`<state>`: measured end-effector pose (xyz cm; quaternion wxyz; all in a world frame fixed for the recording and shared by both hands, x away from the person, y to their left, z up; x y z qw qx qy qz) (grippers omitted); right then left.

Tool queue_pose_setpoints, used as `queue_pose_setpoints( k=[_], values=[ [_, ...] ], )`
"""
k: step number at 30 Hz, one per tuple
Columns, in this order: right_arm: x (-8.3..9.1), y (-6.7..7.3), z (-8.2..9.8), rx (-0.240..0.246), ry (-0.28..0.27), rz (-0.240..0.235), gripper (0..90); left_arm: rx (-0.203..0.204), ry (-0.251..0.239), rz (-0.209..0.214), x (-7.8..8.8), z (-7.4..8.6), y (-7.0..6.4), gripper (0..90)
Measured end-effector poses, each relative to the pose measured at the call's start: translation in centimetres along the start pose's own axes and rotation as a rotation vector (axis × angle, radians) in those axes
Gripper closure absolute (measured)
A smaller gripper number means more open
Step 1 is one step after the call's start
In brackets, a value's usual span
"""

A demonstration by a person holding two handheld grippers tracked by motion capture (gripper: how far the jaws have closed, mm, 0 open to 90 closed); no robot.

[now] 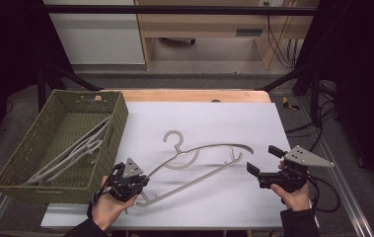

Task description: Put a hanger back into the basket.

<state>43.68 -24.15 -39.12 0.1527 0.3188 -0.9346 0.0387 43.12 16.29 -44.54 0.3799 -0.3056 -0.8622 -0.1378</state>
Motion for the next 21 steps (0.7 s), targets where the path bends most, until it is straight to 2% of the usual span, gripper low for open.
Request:
queue_pose_setpoints(
  k=[2, 3, 6, 8, 15, 21],
  values=[
    [0.0, 0.0, 0.0, 0.000, -0.001, 0.000, 1.0, 0.000, -0.004, 0.002, 0.2, -0.1, 0.0, 82.8],
    [0.1, -0.1, -0.1, -0.001, -0.004, 0.001, 1.0, -0.002, -0.019, -0.008, 0.7, -0.3, 0.1, 82.8],
    [0.2, -0.1, -0.1, 0.001, -0.004, 0.002, 1.0, -0.001, -0.025, -0.016, 1.3, -0.5, 0.2, 82.8],
    [0.2, -0.2, -0.1, 0.001, -0.006, 0.003, 1.0, -0.014, -0.036, -0.031, 1.9, -0.7, 0.5, 82.8],
    [0.4, -0.3, -0.1, -0.003, -0.012, 0.007, 1.0, 0.007, -0.086, -0.058, 4.1, -1.4, 1.7, 82.8],
    [0.4, -0.4, -0.1, -0.006, -0.009, 0.012, 0.8, 0.017, -0.109, -0.078, 5.4, -1.9, 2.5, 82.8]
  ],
)
Point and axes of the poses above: each handheld gripper's, and its own axes: x roughly backward along the jaws, z roughly out of its underside, y roughly to its left, the point moved 4 cm from there along -x, roughly forward along the jaws, and after that the axes turned 5 degrees about x, right-handed, at the moved point
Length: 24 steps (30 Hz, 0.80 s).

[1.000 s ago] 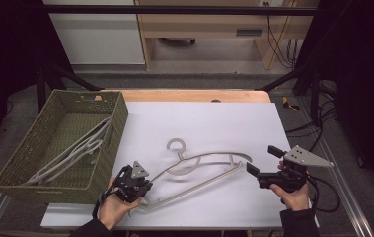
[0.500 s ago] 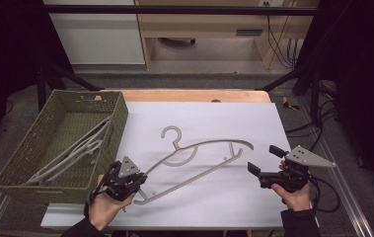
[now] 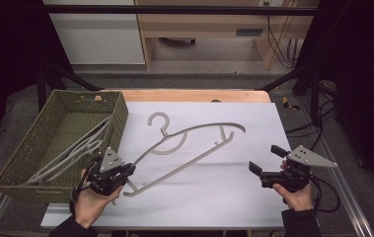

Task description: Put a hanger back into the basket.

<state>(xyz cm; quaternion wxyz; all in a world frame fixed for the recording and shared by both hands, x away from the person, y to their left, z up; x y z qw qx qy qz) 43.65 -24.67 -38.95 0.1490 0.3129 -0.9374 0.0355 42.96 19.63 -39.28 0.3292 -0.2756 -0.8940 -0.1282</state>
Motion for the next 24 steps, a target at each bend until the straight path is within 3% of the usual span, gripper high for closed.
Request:
queue_pose_setpoints(
  k=[2, 10, 13, 21, 24],
  values=[
    [0.0, 0.0, 0.0, -0.006, -0.005, 0.006, 0.7, 0.014, -0.020, -0.002, 0.6, -0.3, 0.4, 82.7],
    [0.1, -0.3, 0.0, -0.002, -0.007, 0.017, 0.7, 0.005, -0.029, -0.023, 1.6, -1.0, 1.5, 82.8],
    [0.1, -0.3, 0.0, -0.002, -0.007, 0.021, 0.6, 0.005, -0.048, -0.048, 2.1, -1.4, 2.1, 82.8],
    [0.0, -0.3, 0.1, -0.001, -0.003, 0.020, 0.7, -0.011, -0.037, -0.093, 3.4, -2.3, 4.1, 82.8],
    [0.0, -0.3, 0.1, -0.002, -0.003, 0.020, 0.7, -0.002, -0.045, -0.111, 3.9, -2.8, 5.4, 82.8]
  ],
)
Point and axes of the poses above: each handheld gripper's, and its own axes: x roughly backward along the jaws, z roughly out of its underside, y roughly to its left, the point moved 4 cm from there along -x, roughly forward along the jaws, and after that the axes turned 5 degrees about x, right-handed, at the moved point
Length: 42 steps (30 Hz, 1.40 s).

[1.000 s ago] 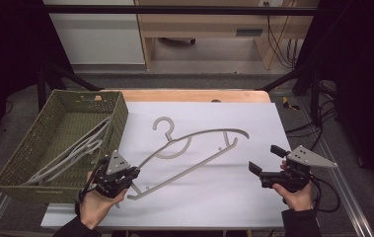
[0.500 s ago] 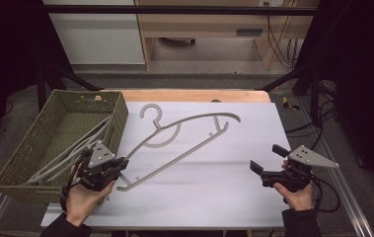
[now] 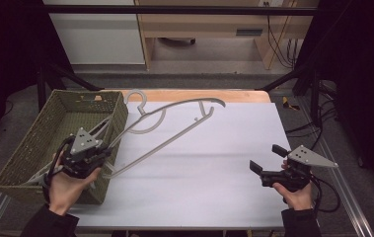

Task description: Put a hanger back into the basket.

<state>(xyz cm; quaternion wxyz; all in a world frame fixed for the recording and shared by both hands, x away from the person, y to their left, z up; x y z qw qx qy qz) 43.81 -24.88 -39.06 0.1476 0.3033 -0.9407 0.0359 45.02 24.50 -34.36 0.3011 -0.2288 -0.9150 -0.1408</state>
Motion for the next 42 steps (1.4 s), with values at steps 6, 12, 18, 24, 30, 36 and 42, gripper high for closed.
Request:
queue_pose_setpoints(
  k=[6, 12, 18, 24, 30, 36, 42],
  values=[
    [0.0, 0.0, 0.0, 0.000, 0.002, -0.001, 0.7, 0.021, -0.001, -0.018, 0.4, -0.3, 2.1, 82.7],
    [-0.1, 0.0, 0.1, -0.001, 0.003, -0.002, 0.7, 0.064, -0.023, -0.021, 0.9, -0.4, 4.5, 82.8],
    [-0.1, 0.0, 0.0, -0.002, 0.002, 0.002, 0.7, 0.067, -0.007, -0.076, 1.3, -0.2, 7.2, 82.8],
    [-0.1, -0.1, 0.1, -0.001, 0.004, 0.002, 0.7, 0.080, 0.007, -0.146, 1.7, 0.3, 10.1, 82.7],
    [-0.2, -0.1, 0.1, 0.000, 0.004, 0.004, 0.7, 0.098, 0.021, -0.196, 1.9, 1.4, 12.5, 82.7],
    [-0.3, -0.1, 0.1, -0.005, 0.008, 0.001, 0.6, 0.115, 0.039, -0.235, 2.1, 3.0, 14.8, 82.7],
    [-0.3, -0.1, 0.1, -0.004, 0.009, 0.004, 0.7, 0.124, 0.070, -0.275, 2.5, 4.6, 16.7, 82.7]
  ],
)
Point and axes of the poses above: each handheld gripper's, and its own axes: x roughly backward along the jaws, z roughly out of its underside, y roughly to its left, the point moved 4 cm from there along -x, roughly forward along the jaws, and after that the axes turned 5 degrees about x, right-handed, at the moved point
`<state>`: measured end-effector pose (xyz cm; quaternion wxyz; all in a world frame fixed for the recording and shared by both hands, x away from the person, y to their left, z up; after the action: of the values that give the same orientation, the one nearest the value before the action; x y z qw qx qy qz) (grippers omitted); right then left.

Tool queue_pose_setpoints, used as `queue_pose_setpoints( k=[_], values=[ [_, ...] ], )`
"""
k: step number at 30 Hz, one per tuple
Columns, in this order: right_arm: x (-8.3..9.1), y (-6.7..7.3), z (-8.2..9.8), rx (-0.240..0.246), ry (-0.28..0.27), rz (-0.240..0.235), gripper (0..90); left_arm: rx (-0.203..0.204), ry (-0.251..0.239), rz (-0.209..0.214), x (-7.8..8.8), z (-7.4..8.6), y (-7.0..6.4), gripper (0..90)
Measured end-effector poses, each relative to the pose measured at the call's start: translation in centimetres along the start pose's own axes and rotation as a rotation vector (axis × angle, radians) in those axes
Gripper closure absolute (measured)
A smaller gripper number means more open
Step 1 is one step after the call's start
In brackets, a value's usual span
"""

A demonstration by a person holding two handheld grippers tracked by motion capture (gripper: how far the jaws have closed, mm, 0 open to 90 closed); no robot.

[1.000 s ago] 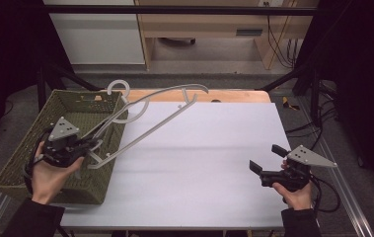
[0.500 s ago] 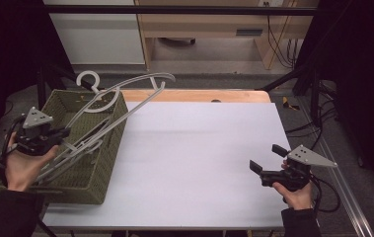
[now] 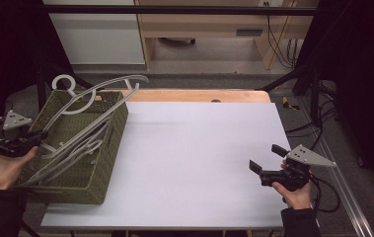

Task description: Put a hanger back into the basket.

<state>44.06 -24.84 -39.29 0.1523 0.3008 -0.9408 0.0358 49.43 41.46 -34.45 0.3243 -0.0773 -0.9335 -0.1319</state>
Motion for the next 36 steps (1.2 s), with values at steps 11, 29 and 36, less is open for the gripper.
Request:
queue_pose_setpoints(
  k=[11, 29, 36],
  values=[
    [-0.1, 0.0, 0.1, 0.002, 0.004, 0.001, 0.7, 0.023, 0.045, -0.066, -0.4, 2.5, 3.1, 82.6],
    [-0.1, 0.0, 0.1, 0.003, 0.007, 0.001, 0.7, 0.007, 0.104, -0.130, -0.3, 5.4, 5.3, 82.5],
    [-0.3, 0.1, 0.1, 0.001, 0.012, -0.001, 0.7, -0.016, 0.120, -0.150, -1.1, 5.9, 4.6, 82.4]
  ],
)
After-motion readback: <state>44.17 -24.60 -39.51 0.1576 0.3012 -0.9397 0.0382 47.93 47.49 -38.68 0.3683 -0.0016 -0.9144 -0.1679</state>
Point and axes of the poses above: each handheld gripper's, and its own axes: x roughly backward along the jaws, z roughly out of its underside, y roughly to its left, the point moved 4 cm from there along -x, roughly forward along the jaws, and after that the axes turned 5 degrees about x, right-handed, at the moved point
